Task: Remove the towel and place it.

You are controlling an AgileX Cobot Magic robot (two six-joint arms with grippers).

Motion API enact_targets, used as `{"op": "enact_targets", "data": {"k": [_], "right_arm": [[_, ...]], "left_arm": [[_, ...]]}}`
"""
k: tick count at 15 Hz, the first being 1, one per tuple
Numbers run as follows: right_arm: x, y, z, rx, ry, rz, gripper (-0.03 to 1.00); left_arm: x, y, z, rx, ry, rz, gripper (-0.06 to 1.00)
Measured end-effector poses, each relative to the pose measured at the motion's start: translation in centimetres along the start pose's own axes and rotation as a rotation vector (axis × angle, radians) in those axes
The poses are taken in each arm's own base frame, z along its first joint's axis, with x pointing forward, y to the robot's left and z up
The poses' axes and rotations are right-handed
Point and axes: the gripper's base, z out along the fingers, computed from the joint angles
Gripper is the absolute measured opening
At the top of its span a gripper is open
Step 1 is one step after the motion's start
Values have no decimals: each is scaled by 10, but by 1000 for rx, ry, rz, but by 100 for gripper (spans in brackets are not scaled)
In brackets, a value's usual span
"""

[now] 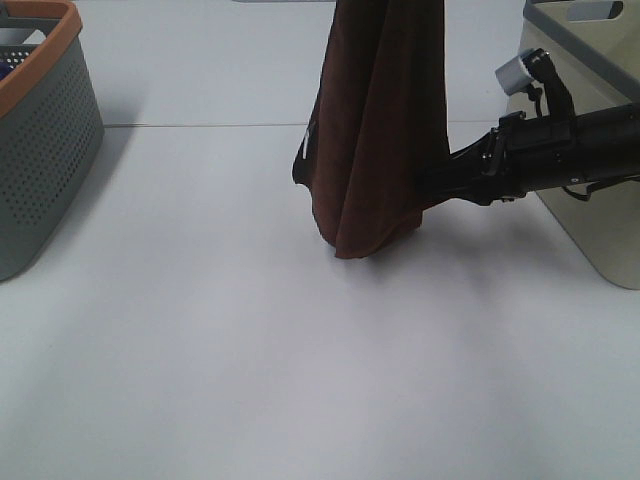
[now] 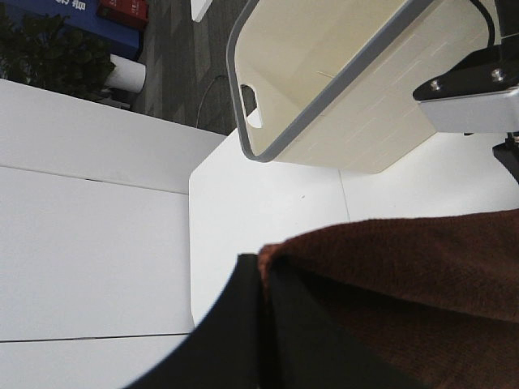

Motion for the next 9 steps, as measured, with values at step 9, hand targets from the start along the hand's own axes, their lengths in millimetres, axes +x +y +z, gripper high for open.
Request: {"op": "enact_targets", "data": {"k": [9], "right_arm": [[2, -1, 0, 12, 28, 11, 0]], "left_arm": [[4, 1, -1, 0, 10, -12, 0]]}}
